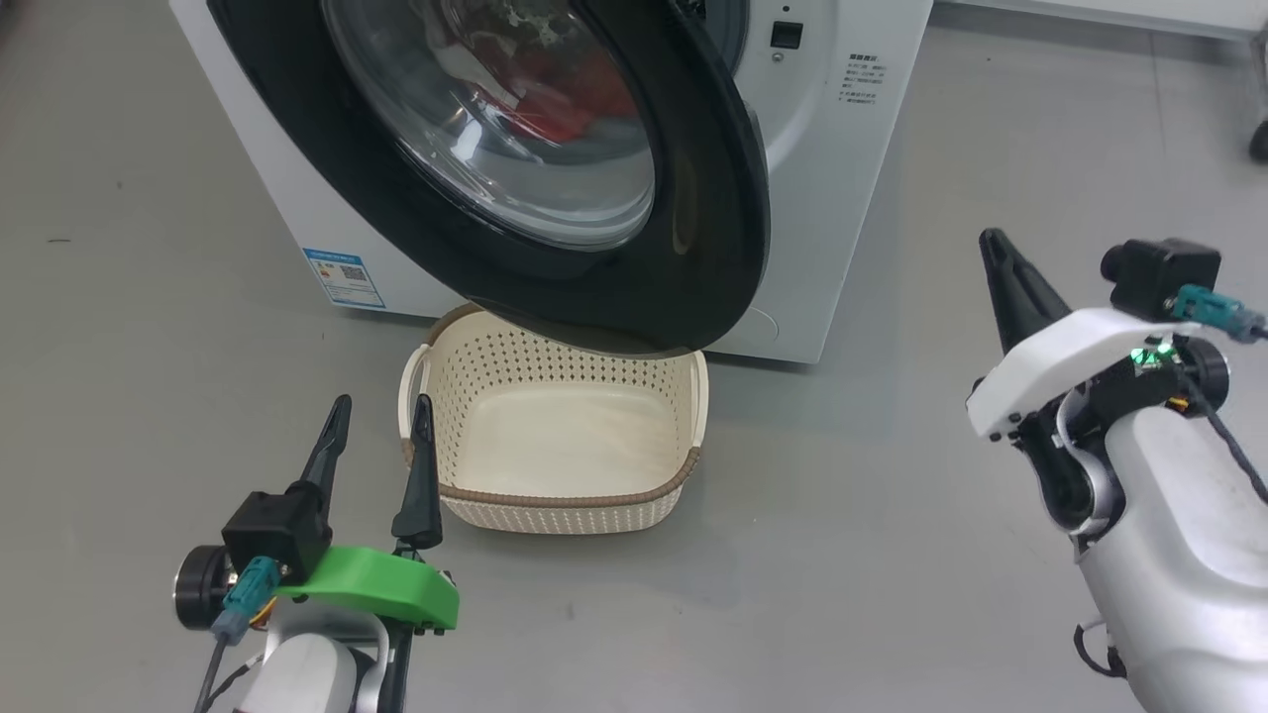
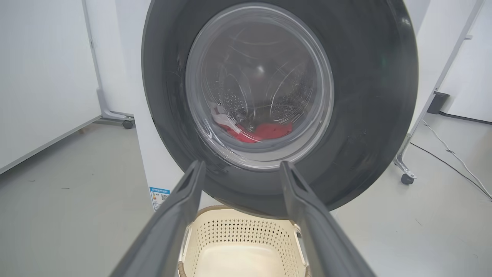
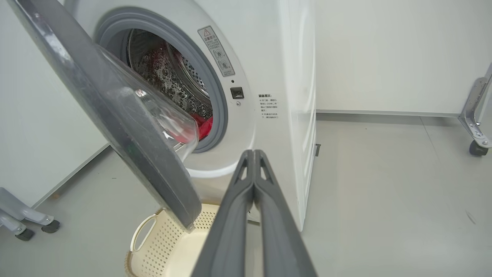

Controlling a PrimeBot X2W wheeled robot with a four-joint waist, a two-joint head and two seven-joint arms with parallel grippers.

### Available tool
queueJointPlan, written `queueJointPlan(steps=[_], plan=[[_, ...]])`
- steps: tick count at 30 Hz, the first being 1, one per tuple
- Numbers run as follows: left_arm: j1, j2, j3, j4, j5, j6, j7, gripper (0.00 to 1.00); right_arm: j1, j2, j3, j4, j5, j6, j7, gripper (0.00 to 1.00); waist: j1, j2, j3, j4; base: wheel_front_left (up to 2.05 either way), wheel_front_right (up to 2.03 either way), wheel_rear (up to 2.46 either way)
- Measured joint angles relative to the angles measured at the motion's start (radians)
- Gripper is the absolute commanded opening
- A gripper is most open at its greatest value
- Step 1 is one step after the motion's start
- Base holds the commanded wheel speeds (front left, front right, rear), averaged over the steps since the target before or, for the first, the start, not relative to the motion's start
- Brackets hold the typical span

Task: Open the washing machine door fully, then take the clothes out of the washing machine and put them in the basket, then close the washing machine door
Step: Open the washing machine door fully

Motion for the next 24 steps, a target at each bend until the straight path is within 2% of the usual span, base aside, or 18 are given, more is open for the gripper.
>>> queueJointPlan(steps=[3,6,7,8,9,12,24], plan=[[0.01,0.0,0.013,-0.001,0.007,0.0,0.0,1.0,0.049,0.012,0.0,0.0,-0.02,-0.002,-0.044,0.0,0.0,0.0,-0.01,-0.015,0.0,0.0,0.0],[0.02,0.0,0.018,0.0,0.008,0.0,0.0,1.0,0.092,0.025,-0.005,0.002,-0.022,-0.024,-0.081,0.0,0.0,0.0,-0.02,-0.027,0.0,0.0,0.0],[0.024,0.0,0.02,-0.001,0.01,0.0,0.0,1.0,0.104,0.027,-0.005,0.002,-0.026,-0.03,-0.092,0.39,0.0,0.0,-0.023,-0.031,0.0,0.0,0.0],[0.027,0.0,0.018,0.001,0.012,-0.001,0.0,1.0,0.117,0.026,-0.007,0.002,-0.03,-0.039,-0.105,1.0,0.0,0.0,-0.027,-0.033,0.0,0.0,0.0],[0.03,0.0,0.016,0.002,0.021,-0.002,0.0,1.0,0.139,0.026,-0.016,0.0,-0.037,-0.055,-0.13,1.0,0.0,0.0,-0.034,-0.037,0.0,0.0,0.0],[0.035,0.001,0.015,0.001,0.024,-0.004,0.0,1.0,0.157,0.027,-0.03,-0.012,-0.043,-0.071,-0.173,1.0,0.0,0.0,-0.039,-0.043,0.0,0.0,0.0],[0.053,0.001,0.021,0.001,0.025,-0.012,0.0,1.0,0.229,0.053,-0.029,-0.039,-0.053,-0.09,-0.222,1.0,0.0,0.0,-0.05,-0.053,0.0,0.0,0.0]])
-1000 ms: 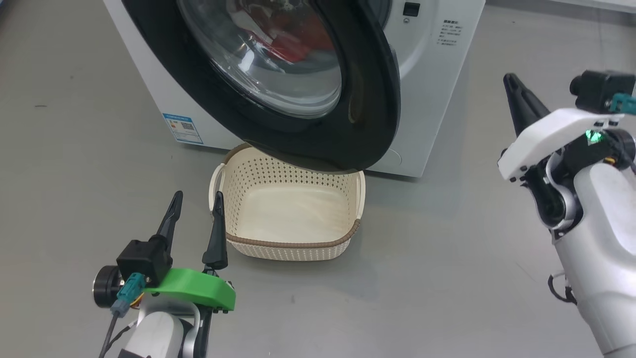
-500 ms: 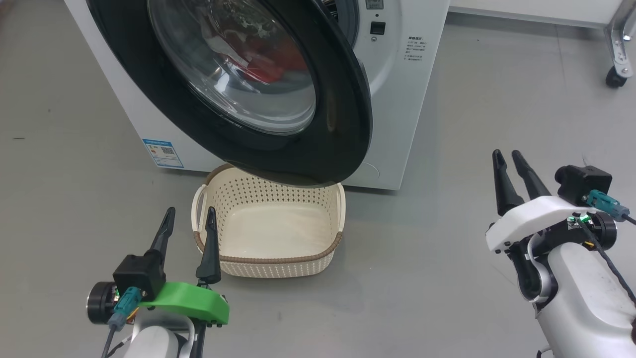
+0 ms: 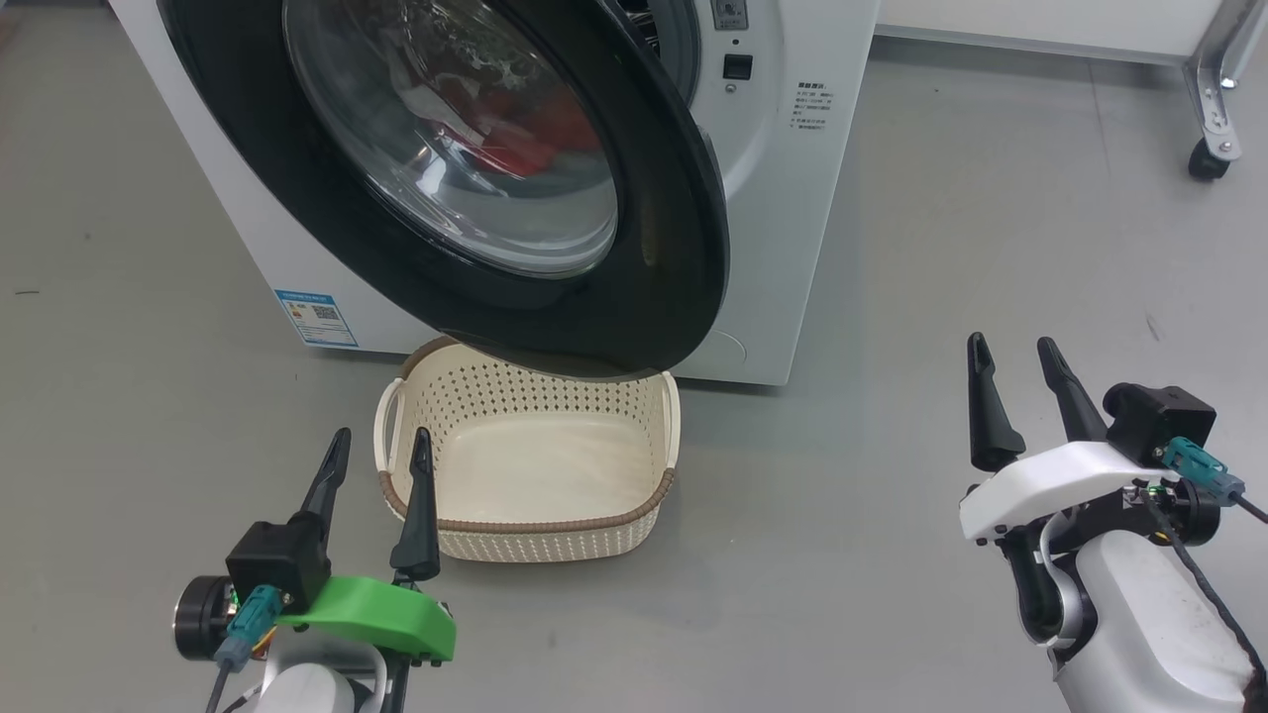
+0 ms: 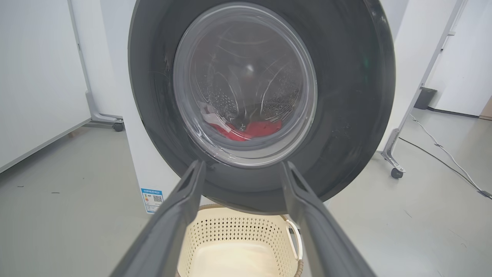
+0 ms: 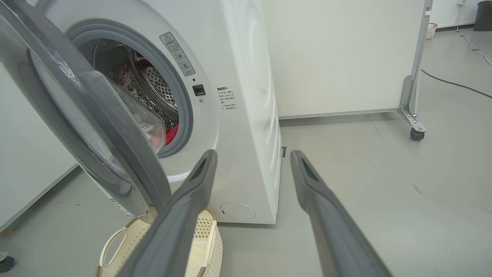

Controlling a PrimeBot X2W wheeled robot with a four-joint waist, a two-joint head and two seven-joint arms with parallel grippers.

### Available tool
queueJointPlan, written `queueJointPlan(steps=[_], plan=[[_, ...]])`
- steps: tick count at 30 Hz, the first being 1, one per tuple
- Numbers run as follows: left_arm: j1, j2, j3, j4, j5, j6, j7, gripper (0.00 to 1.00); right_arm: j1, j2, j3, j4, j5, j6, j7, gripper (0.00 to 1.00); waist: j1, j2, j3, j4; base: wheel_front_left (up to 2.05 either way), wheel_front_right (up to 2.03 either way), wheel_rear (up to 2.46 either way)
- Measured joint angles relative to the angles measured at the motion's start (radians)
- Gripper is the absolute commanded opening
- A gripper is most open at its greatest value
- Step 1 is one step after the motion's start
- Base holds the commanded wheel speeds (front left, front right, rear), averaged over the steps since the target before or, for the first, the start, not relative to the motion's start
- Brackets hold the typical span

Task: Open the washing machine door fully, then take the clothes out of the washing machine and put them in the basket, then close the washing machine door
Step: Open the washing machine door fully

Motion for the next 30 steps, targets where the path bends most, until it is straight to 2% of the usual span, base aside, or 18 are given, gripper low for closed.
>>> queueJointPlan(steps=[30], plan=[[0.012,0.0,0.003,-0.006,0.0,-0.007,0.0,1.0,0.04,0.011,-0.002,-0.044,-0.024,-0.01,-0.013,1.0,0.0,0.0,-0.002,0.001,0.0,0.0,0.0]])
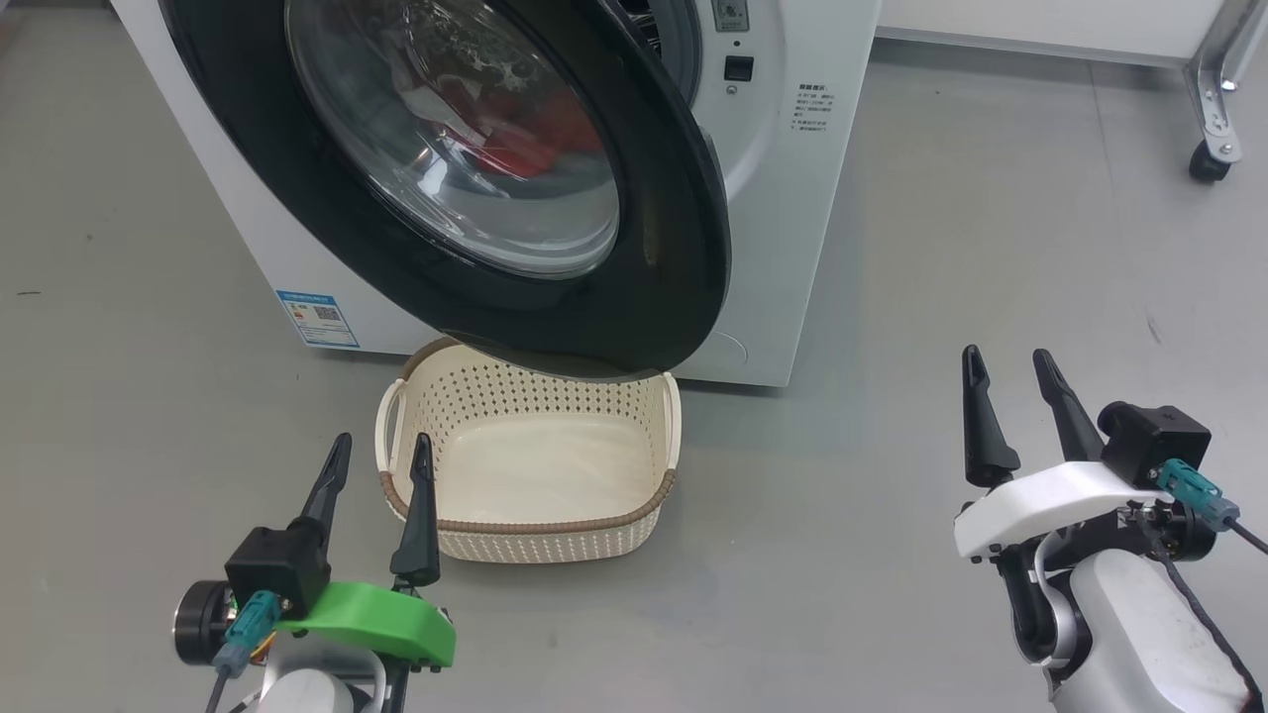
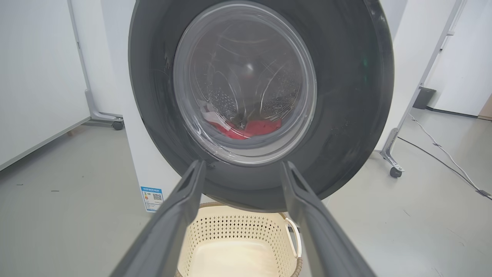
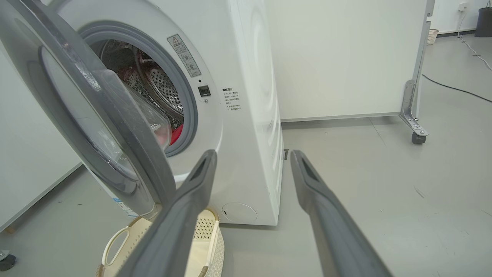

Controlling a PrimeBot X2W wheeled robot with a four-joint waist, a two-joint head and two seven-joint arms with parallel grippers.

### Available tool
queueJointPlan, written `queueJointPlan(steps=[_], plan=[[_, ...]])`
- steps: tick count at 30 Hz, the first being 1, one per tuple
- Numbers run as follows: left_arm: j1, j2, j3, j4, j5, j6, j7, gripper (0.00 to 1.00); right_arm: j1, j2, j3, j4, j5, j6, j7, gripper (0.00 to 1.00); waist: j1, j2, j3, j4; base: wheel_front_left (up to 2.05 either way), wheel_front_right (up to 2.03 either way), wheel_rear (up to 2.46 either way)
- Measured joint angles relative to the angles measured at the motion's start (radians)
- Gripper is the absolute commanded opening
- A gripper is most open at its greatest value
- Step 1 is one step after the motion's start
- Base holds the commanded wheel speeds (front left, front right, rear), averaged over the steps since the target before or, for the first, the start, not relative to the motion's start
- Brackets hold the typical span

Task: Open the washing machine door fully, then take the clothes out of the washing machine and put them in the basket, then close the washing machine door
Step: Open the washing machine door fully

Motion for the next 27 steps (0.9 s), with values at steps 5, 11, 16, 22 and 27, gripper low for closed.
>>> queueJointPlan(steps=[5,11,16,22,27], plan=[[0.001,0.0,0.0,-0.001,0.0,0.0,0.0,1.0,0.014,0.0,-0.002,-0.005,0.0,-0.005,-0.004,1.0,0.0,0.0,-0.001,0.001,0.0,0.0,0.0],[0.001,0.0,-0.001,-0.002,0.0,0.0,0.0,1.0,0.015,0.0,-0.002,-0.009,0.0,-0.005,-0.004,1.0,0.0,0.0,0.001,0.001,0.0,0.0,0.0],[0.002,0.0,-0.001,-0.002,0.0,0.0,0.0,1.0,0.016,0.0,-0.004,-0.01,0.0,-0.007,-0.004,1.0,0.0,0.0,0.004,0.002,0.0,0.0,0.0],[0.003,0.0,-0.008,-0.007,0.0,-0.001,0.0,1.0,0.015,0.001,-0.019,-0.022,0.003,-0.006,-0.007,1.0,0.0,0.0,0.013,0.007,0.0,0.0,0.0],[0.002,0.001,-0.017,-0.02,0.0,-0.001,0.0,1.0,0.007,-0.011,-0.028,-0.038,0.01,0.003,-0.006,1.0,0.0,0.0,0.034,0.013,0.0,0.0,0.0]])
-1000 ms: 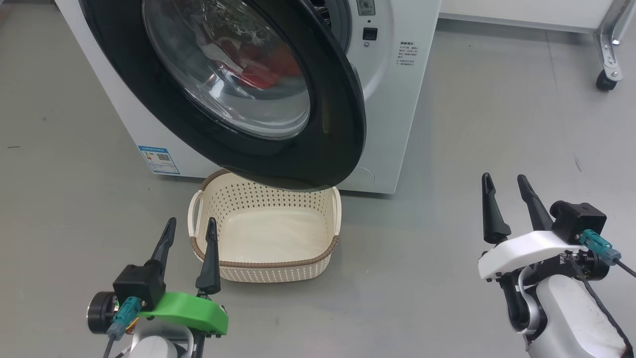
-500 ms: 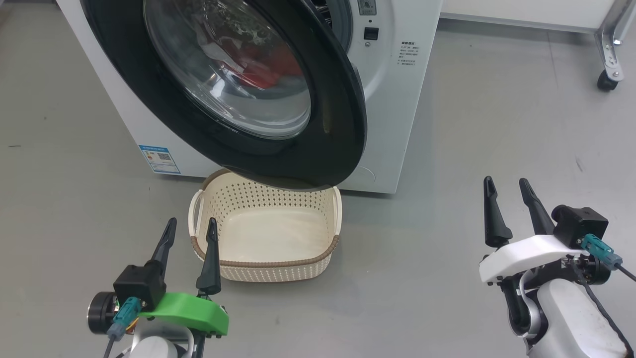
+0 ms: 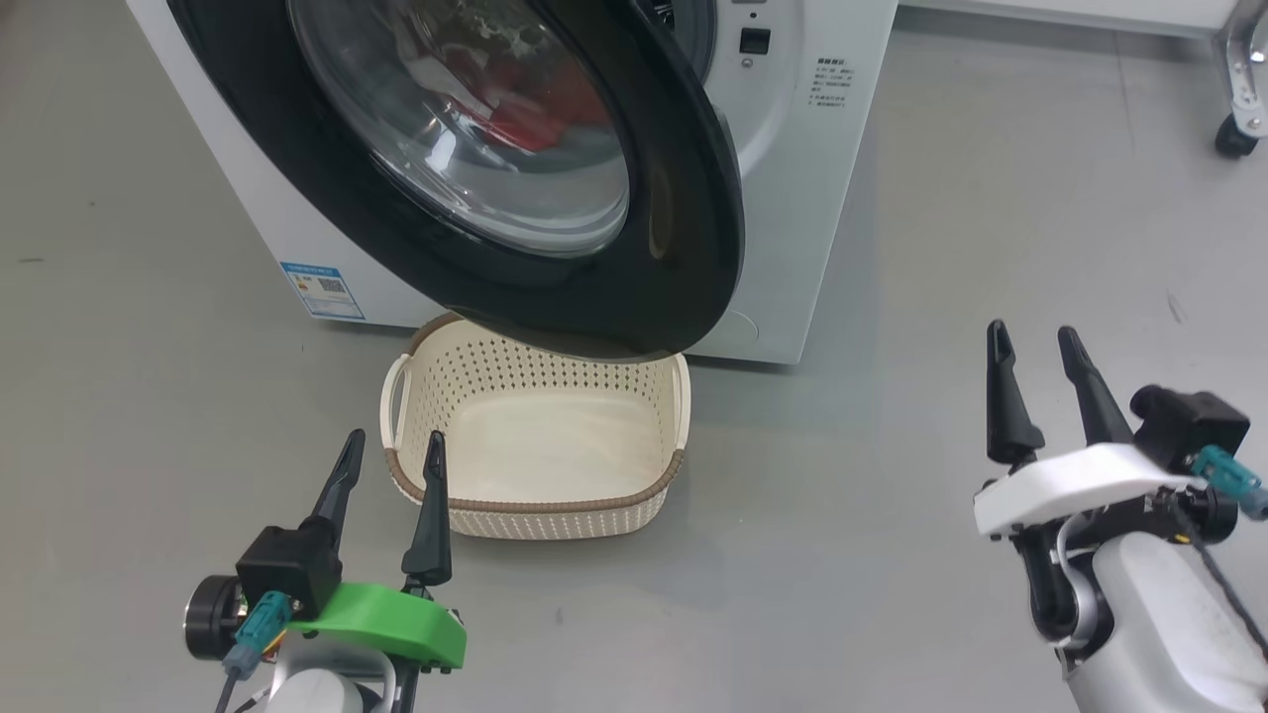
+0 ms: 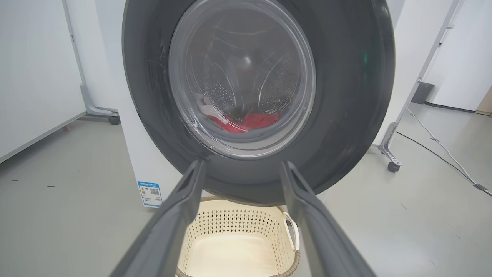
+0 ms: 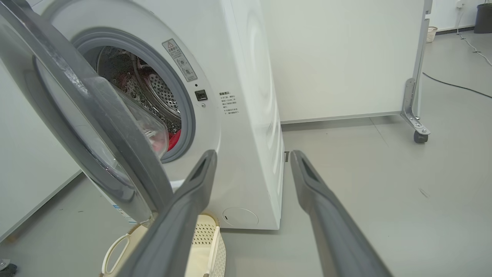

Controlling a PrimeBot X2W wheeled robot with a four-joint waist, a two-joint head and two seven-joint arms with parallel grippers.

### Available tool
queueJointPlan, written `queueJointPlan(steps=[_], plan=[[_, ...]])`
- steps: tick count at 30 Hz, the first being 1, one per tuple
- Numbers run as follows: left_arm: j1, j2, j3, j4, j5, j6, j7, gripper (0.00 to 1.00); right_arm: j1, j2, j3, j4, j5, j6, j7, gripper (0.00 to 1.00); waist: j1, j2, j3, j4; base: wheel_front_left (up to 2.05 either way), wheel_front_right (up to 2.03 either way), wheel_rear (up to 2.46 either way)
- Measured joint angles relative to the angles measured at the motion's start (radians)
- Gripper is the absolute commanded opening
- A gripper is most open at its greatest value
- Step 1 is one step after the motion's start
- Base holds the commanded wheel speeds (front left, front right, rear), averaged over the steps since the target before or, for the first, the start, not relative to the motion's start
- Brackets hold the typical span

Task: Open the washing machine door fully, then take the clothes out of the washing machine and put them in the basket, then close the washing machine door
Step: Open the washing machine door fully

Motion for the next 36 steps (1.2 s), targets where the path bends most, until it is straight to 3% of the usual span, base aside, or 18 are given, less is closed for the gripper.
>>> queueJointPlan(steps=[1,3,11,16,20,23,36], plan=[[0.0,0.0,-0.003,-0.001,0.0,-0.001,0.0,1.0,-0.006,0.001,-0.005,-0.004,0.012,0.006,0.001,0.95,0.0,0.0,0.006,0.002,0.0,0.0,0.0],[0.0,0.0,-0.009,-0.002,0.0,-0.001,0.0,1.0,-0.027,0.001,-0.012,-0.01,0.041,0.018,0.016,0.0,0.0,0.0,0.017,0.005,0.0,0.0,0.0],[-0.008,0.0,-0.027,-0.016,-0.003,-0.004,0.0,1.0,-0.155,-0.011,-0.041,-0.031,0.132,0.053,0.105,0.0,0.0,0.0,0.074,0.025,0.0,0.0,0.0],[-0.045,0.0,-0.051,-0.026,-0.012,-0.005,0.0,1.0,-0.261,0.005,-0.081,-0.035,0.269,0.063,0.208,0.0,0.0,0.0,0.118,0.04,0.0,0.0,0.0],[-0.075,0.0,-0.068,-0.031,-0.024,-0.008,0.0,1.0,-0.356,0.053,-0.124,-0.024,0.456,0.069,0.342,0.0,0.0001,0.0,0.163,0.061,0.0,0.0,0.0],[-0.095,0.0,-0.082,-0.031,-0.034,-0.009,0.0,1.0,-0.406,0.047,-0.149,0.002,0.512,0.069,0.409,0.0,0.0,0.0,0.185,0.079,0.0,0.0,0.0],[-0.123,-0.001,-0.093,-0.017,-0.046,-0.009,0.0,1.0,-0.522,0.08,-0.156,0.113,0.721,-0.001,0.673,0.0,0.0001,0.0,0.228,0.15,0.0,0.0,0.0]])
